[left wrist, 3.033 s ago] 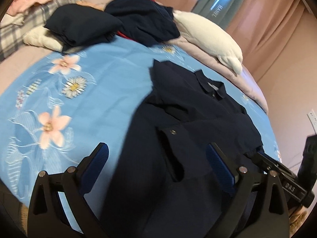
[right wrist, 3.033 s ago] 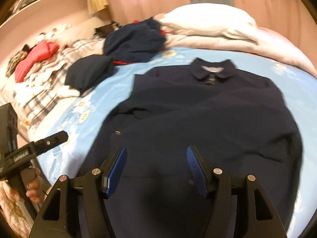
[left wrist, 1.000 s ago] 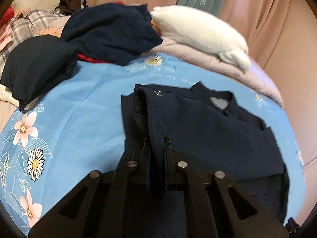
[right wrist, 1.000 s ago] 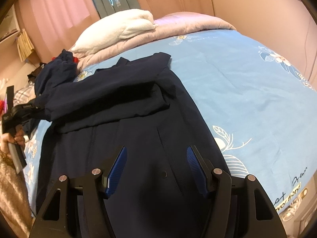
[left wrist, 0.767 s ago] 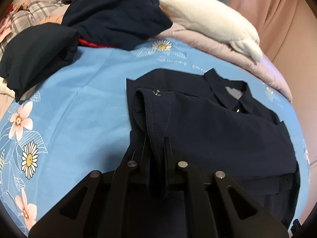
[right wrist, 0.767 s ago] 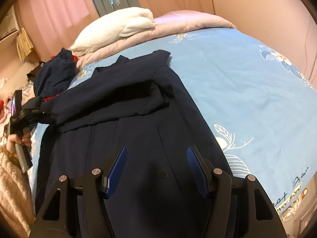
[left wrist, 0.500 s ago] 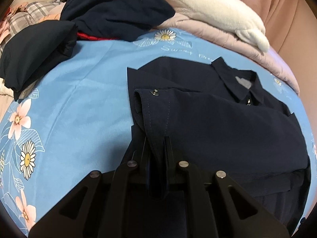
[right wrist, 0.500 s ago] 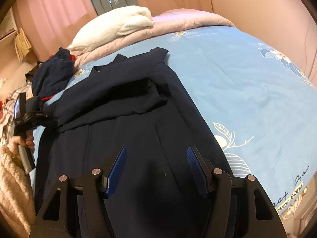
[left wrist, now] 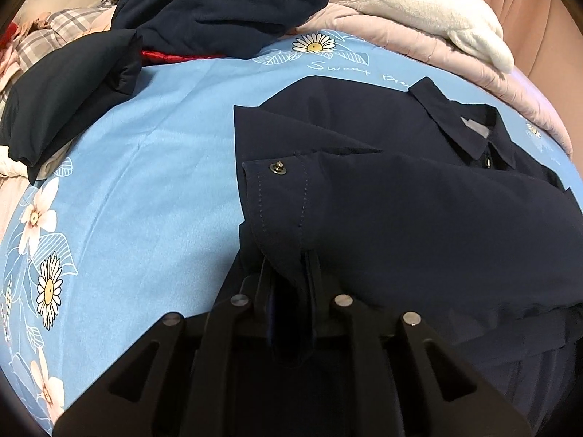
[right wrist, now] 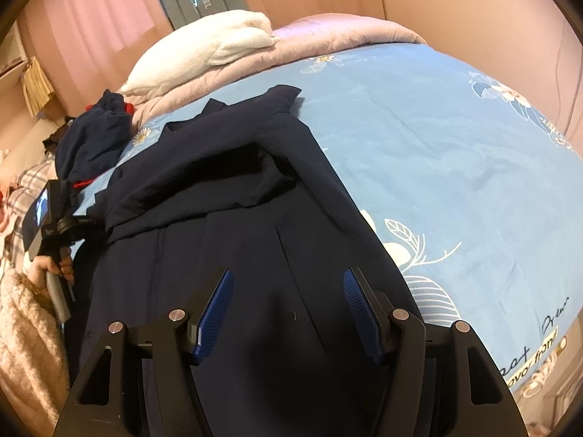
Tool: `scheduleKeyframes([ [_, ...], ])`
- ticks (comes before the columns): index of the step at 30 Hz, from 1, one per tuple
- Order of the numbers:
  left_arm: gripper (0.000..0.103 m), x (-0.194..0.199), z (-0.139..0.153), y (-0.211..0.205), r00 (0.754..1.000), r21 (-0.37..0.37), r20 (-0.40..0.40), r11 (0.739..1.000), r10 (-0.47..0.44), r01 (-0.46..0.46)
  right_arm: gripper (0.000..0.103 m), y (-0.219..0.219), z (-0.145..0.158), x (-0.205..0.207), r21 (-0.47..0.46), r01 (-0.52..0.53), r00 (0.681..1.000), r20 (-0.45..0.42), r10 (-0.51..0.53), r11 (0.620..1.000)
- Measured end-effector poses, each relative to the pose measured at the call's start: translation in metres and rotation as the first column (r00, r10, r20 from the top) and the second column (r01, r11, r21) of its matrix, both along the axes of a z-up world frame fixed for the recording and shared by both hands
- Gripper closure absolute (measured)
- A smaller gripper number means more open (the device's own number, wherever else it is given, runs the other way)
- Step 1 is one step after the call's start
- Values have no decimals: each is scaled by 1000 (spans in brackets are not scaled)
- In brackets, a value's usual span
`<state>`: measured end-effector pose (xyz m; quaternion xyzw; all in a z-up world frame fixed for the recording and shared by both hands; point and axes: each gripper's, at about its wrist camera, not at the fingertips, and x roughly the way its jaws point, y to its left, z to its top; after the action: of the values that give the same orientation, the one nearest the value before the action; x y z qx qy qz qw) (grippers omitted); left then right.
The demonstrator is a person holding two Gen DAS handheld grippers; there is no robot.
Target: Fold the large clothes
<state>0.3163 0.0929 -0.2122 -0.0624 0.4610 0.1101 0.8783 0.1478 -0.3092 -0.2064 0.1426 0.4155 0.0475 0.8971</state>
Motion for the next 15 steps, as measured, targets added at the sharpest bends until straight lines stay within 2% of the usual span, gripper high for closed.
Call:
scheduleKeyframes([
  [6, 85, 3, -2, -1, 1000, 17, -17, 1000, 4, -4, 40, 0, 0, -2, -5, -2, 1000, -3, 2, 1000],
  [10, 83, 3, -2, 2, 1000, -6, -22, 1000, 15, -15, 40, -1, 1, -2, -13, 2, 1000, 4, -1, 1000],
  [13, 76, 1, 1, 4, 1000, -19, -8, 1000, 17, -17, 40, -2, 1, -3, -13, 6, 1000, 3, -6, 1000],
  [15, 58, -3, 5, 6, 1000, -21, -8, 1000, 21, -21, 40, -3, 1, -3, -13, 6, 1000, 5, -6, 1000],
])
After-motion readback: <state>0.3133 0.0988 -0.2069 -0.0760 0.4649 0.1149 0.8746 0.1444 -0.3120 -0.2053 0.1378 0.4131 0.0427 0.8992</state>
